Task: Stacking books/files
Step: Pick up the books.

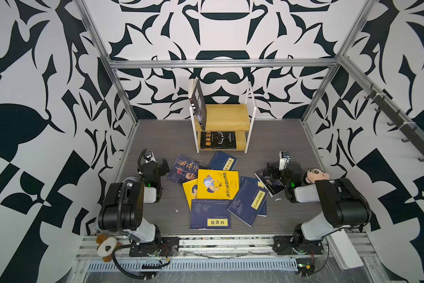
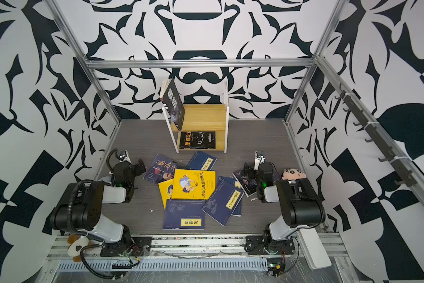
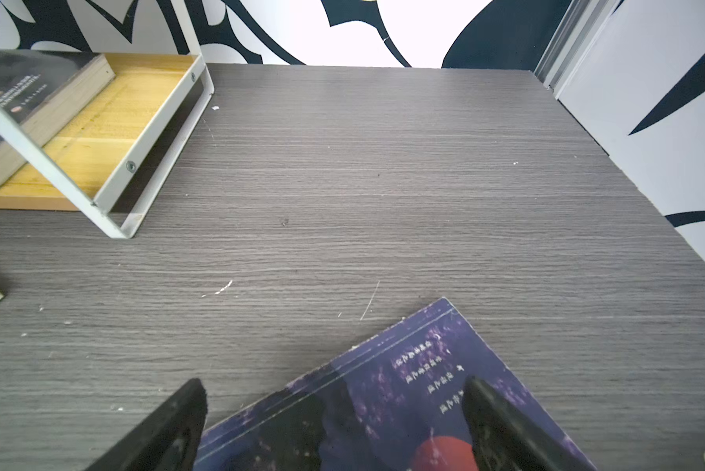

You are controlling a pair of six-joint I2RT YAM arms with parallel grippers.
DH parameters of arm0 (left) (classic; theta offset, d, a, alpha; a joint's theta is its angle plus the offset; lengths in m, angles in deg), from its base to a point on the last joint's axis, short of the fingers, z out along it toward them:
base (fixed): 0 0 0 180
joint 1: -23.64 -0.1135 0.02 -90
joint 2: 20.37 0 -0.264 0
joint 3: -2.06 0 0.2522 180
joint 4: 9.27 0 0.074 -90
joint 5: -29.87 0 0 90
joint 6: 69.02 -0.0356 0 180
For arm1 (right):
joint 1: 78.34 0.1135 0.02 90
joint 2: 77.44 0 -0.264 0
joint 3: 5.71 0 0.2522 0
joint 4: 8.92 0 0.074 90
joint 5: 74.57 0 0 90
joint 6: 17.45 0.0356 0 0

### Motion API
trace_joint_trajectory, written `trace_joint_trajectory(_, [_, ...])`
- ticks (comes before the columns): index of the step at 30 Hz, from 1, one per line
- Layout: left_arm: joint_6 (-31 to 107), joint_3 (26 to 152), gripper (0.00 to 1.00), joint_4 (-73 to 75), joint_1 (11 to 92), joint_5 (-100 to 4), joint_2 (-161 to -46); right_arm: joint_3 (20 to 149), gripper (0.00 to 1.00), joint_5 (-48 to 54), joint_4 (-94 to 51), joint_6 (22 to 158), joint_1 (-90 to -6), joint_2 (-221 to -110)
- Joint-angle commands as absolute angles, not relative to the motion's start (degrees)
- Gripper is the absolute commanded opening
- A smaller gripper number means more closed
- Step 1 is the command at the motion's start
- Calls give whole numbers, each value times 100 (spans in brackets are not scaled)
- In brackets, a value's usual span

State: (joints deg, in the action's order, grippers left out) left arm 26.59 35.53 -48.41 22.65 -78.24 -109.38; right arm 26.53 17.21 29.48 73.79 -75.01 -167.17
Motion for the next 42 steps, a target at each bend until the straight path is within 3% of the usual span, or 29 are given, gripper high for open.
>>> trace_joint_trajectory(1, [2724, 3640, 100, -5019, 2278, -7885, -10977, 2777, 100, 1798, 3205, 7335, -7529, -16692])
trace_joint_trajectory(39, [2673, 3670, 100, -5035, 2276, -7842, -10926, 2823, 100, 1786, 3149, 7321, -7529, -16709])
trace_joint_trajectory(42, [2461, 4277, 100, -3275, 2283, -7239, -10221, 2769, 100, 2001, 3153, 7395, -7512, -16585])
